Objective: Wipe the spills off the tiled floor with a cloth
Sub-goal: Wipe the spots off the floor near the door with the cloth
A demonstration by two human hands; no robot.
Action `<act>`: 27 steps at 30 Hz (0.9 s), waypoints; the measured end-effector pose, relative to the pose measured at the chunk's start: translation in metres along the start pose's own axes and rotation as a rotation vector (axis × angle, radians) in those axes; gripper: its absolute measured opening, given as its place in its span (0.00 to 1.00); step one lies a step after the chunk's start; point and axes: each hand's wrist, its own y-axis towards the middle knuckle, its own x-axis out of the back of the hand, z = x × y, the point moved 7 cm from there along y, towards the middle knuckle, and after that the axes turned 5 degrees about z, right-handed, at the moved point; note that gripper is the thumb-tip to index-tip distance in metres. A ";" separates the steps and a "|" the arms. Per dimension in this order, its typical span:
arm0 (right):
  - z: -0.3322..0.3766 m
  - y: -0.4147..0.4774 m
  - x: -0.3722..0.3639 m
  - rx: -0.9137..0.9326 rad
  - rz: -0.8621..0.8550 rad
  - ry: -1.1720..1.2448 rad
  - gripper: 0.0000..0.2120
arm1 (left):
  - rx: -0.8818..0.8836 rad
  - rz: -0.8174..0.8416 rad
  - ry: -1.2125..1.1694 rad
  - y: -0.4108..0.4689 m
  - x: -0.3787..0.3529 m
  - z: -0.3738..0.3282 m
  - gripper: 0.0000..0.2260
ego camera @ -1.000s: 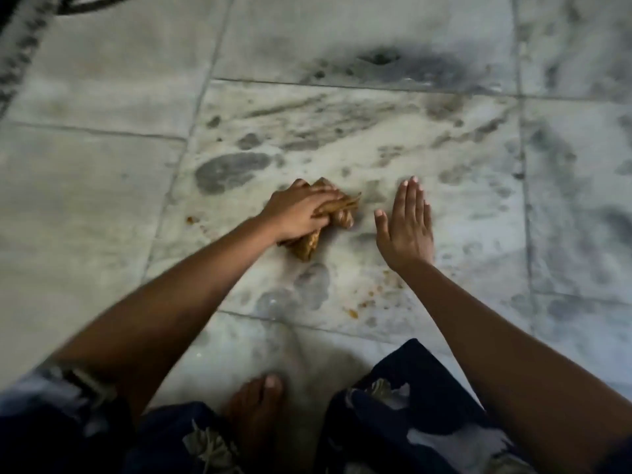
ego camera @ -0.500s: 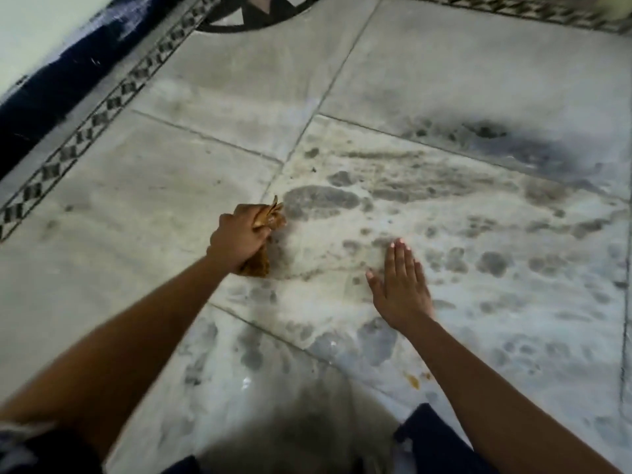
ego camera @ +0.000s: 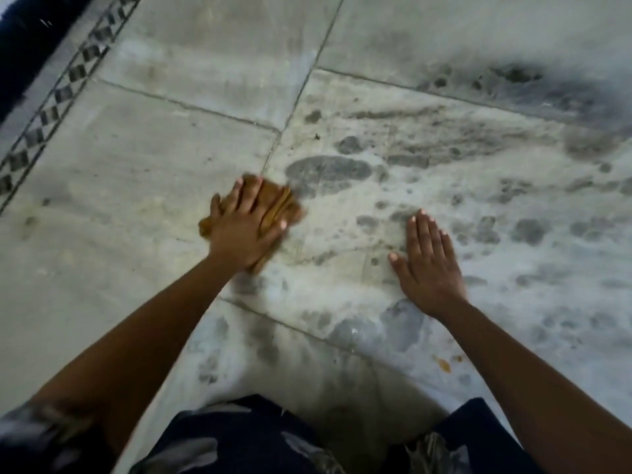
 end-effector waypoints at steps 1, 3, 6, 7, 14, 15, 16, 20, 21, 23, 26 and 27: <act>-0.001 0.000 0.000 -0.003 0.009 0.001 0.40 | 0.068 0.001 -0.053 0.017 0.003 -0.008 0.33; -0.002 0.001 0.000 -0.009 0.013 -0.002 0.40 | 0.119 -0.008 -0.113 0.040 0.007 -0.034 0.33; 0.000 0.001 0.003 -0.003 0.018 0.006 0.40 | -0.042 -0.053 -0.084 0.016 0.005 -0.081 0.30; 0.000 0.001 0.003 -0.005 0.021 0.006 0.41 | -0.155 -0.071 -0.063 -0.007 0.003 -0.094 0.28; 0.000 0.000 0.003 -0.022 -0.010 0.023 0.41 | -0.204 -0.079 0.026 -0.039 -0.006 -0.011 0.27; 0.000 0.000 0.004 -0.025 -0.012 0.027 0.41 | -0.074 -0.054 -0.010 -0.012 0.001 -0.004 0.26; 0.000 0.000 0.004 -0.026 -0.007 0.027 0.41 | 0.042 -0.019 -0.060 0.016 0.007 -0.005 0.26; 0.000 0.001 0.005 -0.014 0.012 0.029 0.41 | 0.131 0.028 -0.163 0.093 0.028 -0.054 0.26; 0.000 0.001 0.005 -0.013 0.006 0.027 0.41 | 0.077 0.019 -0.155 0.095 0.028 -0.071 0.27; 0.001 0.000 0.006 -0.016 -0.008 0.022 0.40 | -0.080 -0.002 -0.125 0.069 0.020 -0.106 0.28; 0.001 -0.001 0.005 -0.021 -0.017 0.026 0.40 | -0.293 -0.092 -0.092 -0.019 0.005 -0.125 0.26; 0.001 -0.001 0.005 -0.020 -0.024 0.026 0.40 | -0.334 -0.097 -0.065 -0.049 -0.002 -0.118 0.26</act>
